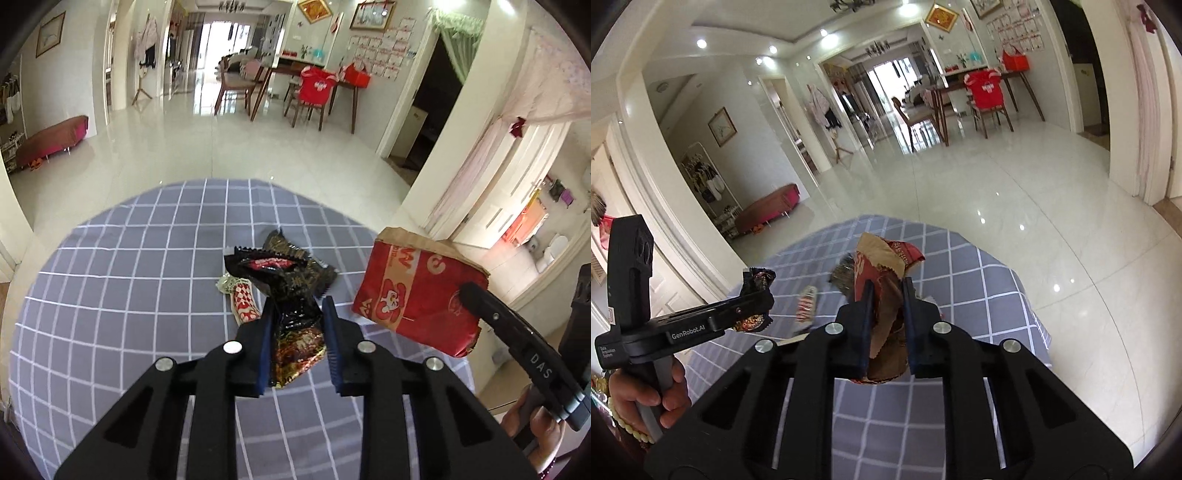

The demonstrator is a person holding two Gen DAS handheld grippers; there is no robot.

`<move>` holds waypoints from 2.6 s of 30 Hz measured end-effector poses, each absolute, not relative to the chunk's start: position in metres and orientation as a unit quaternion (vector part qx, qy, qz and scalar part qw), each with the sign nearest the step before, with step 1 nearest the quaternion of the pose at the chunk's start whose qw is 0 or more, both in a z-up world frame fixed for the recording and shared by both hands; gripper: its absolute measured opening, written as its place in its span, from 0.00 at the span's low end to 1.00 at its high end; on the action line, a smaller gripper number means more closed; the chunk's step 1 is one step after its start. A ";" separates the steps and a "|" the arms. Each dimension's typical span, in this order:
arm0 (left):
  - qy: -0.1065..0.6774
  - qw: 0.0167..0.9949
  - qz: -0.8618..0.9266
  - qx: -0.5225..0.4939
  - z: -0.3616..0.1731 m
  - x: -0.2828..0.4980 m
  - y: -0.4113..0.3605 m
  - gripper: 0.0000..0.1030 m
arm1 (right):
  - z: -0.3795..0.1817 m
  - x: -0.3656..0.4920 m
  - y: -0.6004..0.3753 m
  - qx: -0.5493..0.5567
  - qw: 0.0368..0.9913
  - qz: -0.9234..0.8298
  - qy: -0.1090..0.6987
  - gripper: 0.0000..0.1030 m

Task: Collect trash
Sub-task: 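Carry wrapper and red bag over the blue bin and open both tools, then move both tools back to the remaining trash on the table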

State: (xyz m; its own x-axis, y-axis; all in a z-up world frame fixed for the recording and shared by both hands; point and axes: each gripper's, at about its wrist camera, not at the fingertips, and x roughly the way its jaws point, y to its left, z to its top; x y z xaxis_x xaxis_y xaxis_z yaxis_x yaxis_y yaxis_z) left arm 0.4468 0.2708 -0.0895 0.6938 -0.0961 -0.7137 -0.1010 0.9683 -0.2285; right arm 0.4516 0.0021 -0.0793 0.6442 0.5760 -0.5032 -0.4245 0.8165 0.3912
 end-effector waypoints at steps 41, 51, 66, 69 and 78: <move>0.529 0.817 -0.231 0.017 -0.231 0.390 -0.135 0.66 | -0.196 0.240 -0.325 0.138 0.935 -0.026 0.326 0.14; 0.526 0.824 -0.207 0.024 -0.232 0.392 -0.116 0.67 | -0.212 0.247 -0.313 0.146 0.927 -0.011 0.345 0.14; 0.494 0.843 -0.212 0.030 -0.204 0.381 -0.100 0.67 | -0.215 0.255 -0.303 0.165 0.925 -0.010 0.341 0.64; 0.489 0.845 -0.214 0.028 -0.199 0.378 -0.096 0.67 | -0.209 0.253 -0.300 0.160 0.927 -0.008 0.338 0.64; 0.465 0.863 -0.198 0.017 -0.175 0.373 -0.059 0.67 | -0.178 0.254 -0.270 0.146 0.937 0.024 0.317 0.64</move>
State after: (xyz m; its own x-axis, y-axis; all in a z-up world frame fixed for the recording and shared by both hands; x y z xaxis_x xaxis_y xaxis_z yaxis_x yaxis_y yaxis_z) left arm 0.3727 -0.0586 -0.1747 0.4893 -0.3254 -0.8091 0.3566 0.9213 -0.1549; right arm 0.2540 -0.2698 -0.1783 0.7975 0.1370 -0.5875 0.0476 0.9565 0.2878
